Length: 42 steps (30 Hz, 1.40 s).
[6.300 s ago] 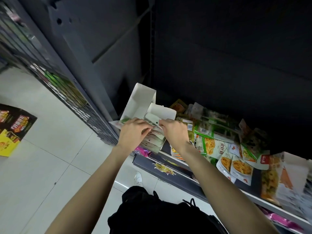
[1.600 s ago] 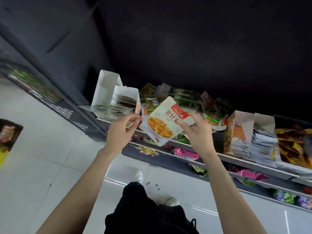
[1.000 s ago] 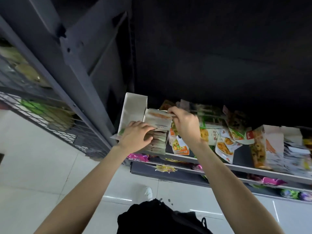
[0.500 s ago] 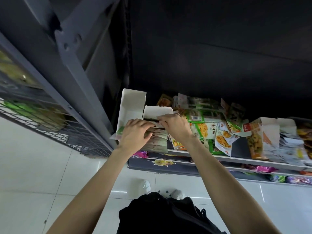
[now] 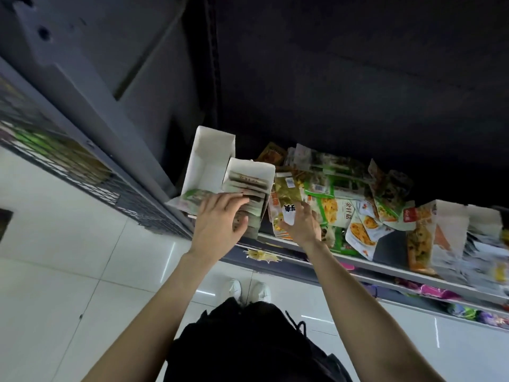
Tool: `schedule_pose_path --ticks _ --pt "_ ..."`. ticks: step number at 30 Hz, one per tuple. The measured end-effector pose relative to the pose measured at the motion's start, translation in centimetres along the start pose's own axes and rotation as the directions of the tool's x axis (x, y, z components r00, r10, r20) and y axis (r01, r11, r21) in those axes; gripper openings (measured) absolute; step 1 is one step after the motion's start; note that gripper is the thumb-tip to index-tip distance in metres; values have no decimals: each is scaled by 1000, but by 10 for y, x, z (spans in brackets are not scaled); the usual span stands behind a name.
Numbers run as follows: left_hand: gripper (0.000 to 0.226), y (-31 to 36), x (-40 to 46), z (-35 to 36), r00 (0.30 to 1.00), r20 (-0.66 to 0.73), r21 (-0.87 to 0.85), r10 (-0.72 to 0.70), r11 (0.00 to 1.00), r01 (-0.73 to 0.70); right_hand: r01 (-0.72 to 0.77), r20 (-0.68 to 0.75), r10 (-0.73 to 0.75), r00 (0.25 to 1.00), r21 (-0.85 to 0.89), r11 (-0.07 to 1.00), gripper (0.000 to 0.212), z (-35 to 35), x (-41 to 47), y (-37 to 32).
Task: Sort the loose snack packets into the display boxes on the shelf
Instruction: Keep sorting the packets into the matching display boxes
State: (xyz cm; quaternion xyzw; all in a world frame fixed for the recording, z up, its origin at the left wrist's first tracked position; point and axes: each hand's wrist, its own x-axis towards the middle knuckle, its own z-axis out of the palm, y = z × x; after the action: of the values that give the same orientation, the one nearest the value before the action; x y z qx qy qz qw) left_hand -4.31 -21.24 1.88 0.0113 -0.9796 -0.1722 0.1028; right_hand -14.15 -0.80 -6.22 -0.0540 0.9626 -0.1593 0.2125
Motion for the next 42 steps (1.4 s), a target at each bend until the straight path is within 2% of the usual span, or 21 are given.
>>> schedule_pose_path --ticks 2,4,6,8,10,13,15,17,20,22,24,25,26,28,30,32,34,36,38,40,42 --pt "43 8 -1 2 1000 -10 -5 -18 1000 18 2 5 -2 1000 -33 999 65 2 2 3" --pt "41 16 0 2 999 -42 -29 -32 999 31 27 -53 -28 998 -16 1000 52 -4 -1 5" --pt "39 25 0 2 996 -89 -63 -18 998 13 42 -186 -40 982 7 999 37 -14 -9 7" --pt "37 38 6 1 993 -111 -100 34 994 -45 26 -363 -20 932 12 1000 29 -29 -23 13" --pt "37 46 16 3 991 -97 -121 92 987 -103 73 -474 -46 879 38 997 25 -43 -37 17" --pt "51 67 42 7 956 83 -128 282 954 -271 126 -580 -135 803 -57 990 29 -67 -66 30" --pt "66 85 62 8 865 287 -103 412 911 -400 129 -619 -198 760 -156 979 35 -82 -87 39" --pt "61 103 77 13 778 399 -112 485 868 -484 158 -659 -208 723 -135 978 29 -94 -109 49" --pt "40 130 89 21 713 437 -182 549 830 -528 158 -723 -43 689 92 983 15 -106 -138 68" --pt "35 153 88 27 692 400 -279 601 799 -533 135 -686 86 722 262 956 20 -110 -152 92" --pt "33 179 85 35 683 358 -364 636 769 -525 92 -625 118 771 294 951 25 -113 -162 121" --pt "32 193 83 40 681 344 -382 646 759 -527 75 -630 121 767 276 958 21 -114 -167 137" --pt "31 209 82 48 685 321 -386 654 751 -536 72 -657 125 744 265 962 17 -115 -171 154" --pt "25 241 85 66 714 250 -376 654 745 -551 101 -709 145 690 293 951 27 -117 -178 187" --pt "26 274 92 85 785 147 -389 601 765 -513 134 -737 203 645 370 919 31 -123 -182 222" --pt "26 305 99 102 896 80 -482 437 804 -349 117 -747 264 610 414 902 23 -138 -185 258" --pt "17 331 103 121 961 45 -559 274 804 -203 62 -766 288 574 391 918 16 -160 -187 292" --pt "14 355 107 143 982 96 -585 164 807 -78 29 -813 245 528 305 952 18 -185 -187 323" --pt "26 376 111 163 974 217 -586 59 806 81 3 -853 162 496 188 982 24 -210 -177 347" --pt "49 391 112 183 948 315 -505 -37 839 201 -21 -855 42 517 37 999 31 -233 -157 365" --pt "62 400 109 197 930 352 -375 -102 895 240 -40 -808 -87 583 -135 990 37 -249 -132 371"
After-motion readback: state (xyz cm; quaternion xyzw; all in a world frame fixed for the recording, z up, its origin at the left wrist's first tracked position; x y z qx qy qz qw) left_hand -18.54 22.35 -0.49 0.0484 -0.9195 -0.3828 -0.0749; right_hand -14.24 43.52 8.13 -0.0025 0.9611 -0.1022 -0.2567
